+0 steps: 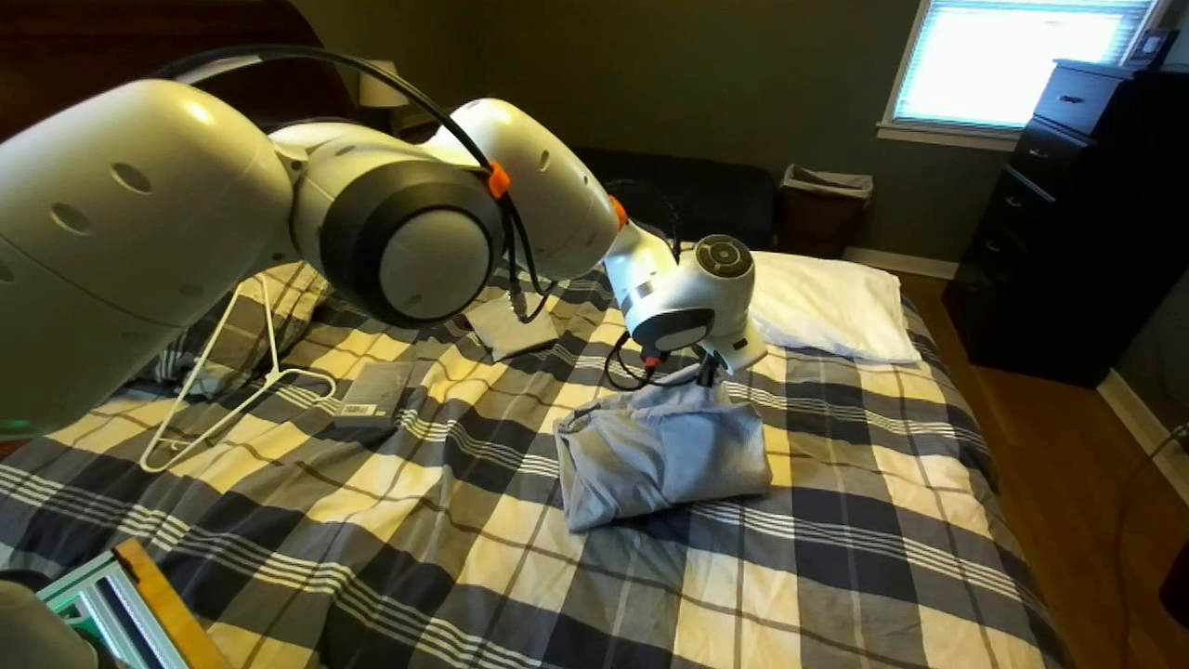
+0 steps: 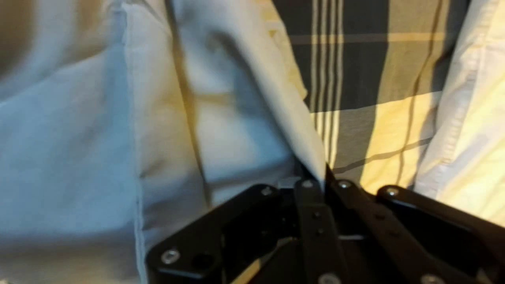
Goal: Fold the cloth on the right
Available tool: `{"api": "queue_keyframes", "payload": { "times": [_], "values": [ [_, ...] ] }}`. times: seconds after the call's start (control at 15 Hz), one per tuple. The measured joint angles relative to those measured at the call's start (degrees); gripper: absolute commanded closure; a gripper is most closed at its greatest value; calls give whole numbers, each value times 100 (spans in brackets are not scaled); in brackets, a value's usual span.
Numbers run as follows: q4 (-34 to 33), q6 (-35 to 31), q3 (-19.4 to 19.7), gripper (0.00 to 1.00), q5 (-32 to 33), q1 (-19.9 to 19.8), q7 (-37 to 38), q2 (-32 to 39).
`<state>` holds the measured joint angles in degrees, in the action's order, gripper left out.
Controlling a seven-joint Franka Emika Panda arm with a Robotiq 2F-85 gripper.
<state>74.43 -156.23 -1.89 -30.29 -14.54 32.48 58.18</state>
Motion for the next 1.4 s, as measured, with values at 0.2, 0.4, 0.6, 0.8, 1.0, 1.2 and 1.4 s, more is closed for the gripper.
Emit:
{"api": "queue_keyframes", "payload": {
  "times": [0.2,0.4,0.6,0.8,1.0,1.2,1.4],
  "values": [
    [-657,38,-284,99,7,38,-242,235],
    [-1317,93,-297,73,36,163,-249,540],
    [-1851,483,-44,59,117,275,97,851],
    [-2173,1364,345,36,414,355,795,1115],
    [-2356,2161,470,12,587,332,1186,1267],
    [-2370,2959,453,0,593,290,1053,1224],
    [-1995,3568,429,0,603,351,515,975]
  ]
}}
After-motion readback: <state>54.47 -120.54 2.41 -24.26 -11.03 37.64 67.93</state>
